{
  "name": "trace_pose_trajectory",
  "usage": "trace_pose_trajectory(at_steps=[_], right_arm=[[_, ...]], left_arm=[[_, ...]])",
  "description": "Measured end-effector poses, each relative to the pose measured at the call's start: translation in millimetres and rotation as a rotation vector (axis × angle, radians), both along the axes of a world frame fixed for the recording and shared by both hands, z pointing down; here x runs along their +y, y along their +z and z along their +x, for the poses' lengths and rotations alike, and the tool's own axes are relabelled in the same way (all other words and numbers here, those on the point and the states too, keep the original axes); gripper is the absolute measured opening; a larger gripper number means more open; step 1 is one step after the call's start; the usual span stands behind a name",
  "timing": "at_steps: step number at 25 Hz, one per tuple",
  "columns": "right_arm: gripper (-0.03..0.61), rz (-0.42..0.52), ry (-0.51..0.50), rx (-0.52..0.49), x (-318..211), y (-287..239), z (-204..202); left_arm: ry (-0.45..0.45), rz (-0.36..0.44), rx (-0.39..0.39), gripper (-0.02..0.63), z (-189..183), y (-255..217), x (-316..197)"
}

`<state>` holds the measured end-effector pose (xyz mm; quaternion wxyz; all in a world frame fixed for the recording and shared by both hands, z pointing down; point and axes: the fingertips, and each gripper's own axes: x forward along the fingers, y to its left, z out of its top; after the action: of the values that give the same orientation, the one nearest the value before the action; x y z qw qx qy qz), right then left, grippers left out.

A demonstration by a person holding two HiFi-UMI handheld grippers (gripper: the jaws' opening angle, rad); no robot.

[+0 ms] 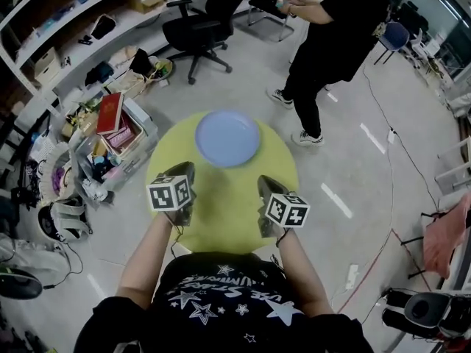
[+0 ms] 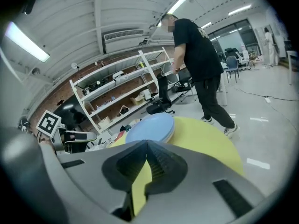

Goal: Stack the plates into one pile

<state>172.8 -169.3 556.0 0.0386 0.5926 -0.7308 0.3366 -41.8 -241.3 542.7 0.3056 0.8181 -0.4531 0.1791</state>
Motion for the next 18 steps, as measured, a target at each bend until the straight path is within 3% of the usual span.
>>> trace_pose_trajectory(at_steps=[8, 18], right_arm=[[0.014, 0.008, -0.144, 0.019, 3, 0, -11], [0.014, 0.041, -0.279, 0.013, 21, 23, -7]], left_arm=[[-0.01, 0.077, -0.045, 0.018, -11, -2, 54], [-0.108, 0.056, -0.047, 0.018, -10, 19, 116]])
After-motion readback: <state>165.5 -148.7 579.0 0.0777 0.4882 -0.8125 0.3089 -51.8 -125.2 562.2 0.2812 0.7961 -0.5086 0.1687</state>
